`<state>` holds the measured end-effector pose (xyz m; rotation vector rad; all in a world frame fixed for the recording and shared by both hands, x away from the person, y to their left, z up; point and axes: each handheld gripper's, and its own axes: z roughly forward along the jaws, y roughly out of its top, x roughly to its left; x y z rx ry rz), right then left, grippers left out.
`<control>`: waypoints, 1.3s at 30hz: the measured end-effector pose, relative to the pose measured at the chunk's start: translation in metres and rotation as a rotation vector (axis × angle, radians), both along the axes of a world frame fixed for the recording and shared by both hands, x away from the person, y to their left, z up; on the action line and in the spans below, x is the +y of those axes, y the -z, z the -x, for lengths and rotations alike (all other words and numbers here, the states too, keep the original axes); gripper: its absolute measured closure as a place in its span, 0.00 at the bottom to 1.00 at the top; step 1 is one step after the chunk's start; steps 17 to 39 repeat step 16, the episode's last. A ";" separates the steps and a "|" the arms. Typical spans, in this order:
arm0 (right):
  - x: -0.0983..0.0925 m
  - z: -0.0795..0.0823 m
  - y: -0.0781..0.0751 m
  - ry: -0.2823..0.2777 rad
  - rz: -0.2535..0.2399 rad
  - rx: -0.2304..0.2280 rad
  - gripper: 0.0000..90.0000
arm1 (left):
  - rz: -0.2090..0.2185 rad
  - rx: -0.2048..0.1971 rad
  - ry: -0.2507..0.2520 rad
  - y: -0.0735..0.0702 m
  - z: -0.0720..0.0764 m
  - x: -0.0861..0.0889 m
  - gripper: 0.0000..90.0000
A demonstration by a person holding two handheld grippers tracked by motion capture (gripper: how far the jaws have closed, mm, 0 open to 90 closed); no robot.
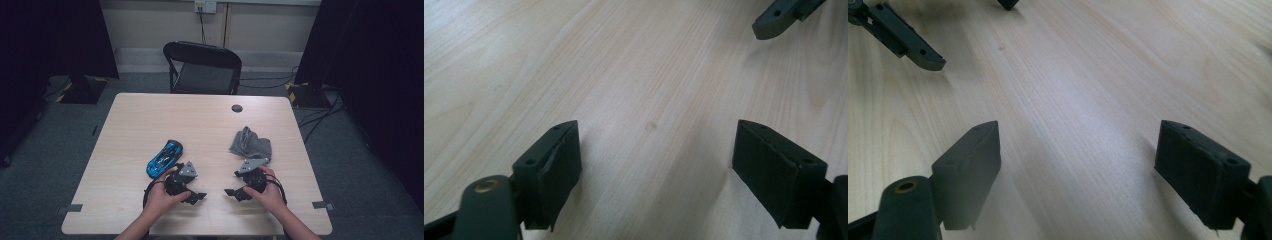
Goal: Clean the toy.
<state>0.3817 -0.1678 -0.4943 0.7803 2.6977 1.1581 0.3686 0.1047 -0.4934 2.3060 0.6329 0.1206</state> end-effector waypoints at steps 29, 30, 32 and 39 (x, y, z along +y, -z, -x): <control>0.001 0.009 0.009 -0.016 0.011 -0.091 0.19 | 0.030 -0.089 0.037 0.010 0.007 0.000 0.13; 0.001 0.009 0.009 -0.016 0.011 -0.091 0.19 | 0.030 -0.089 0.037 0.010 0.007 0.000 0.13; 0.001 0.009 0.009 -0.016 0.011 -0.091 0.19 | 0.030 -0.089 0.037 0.010 0.007 0.000 0.13; 0.001 0.009 0.009 -0.016 0.011 -0.091 0.19 | 0.030 -0.089 0.037 0.010 0.007 0.000 0.13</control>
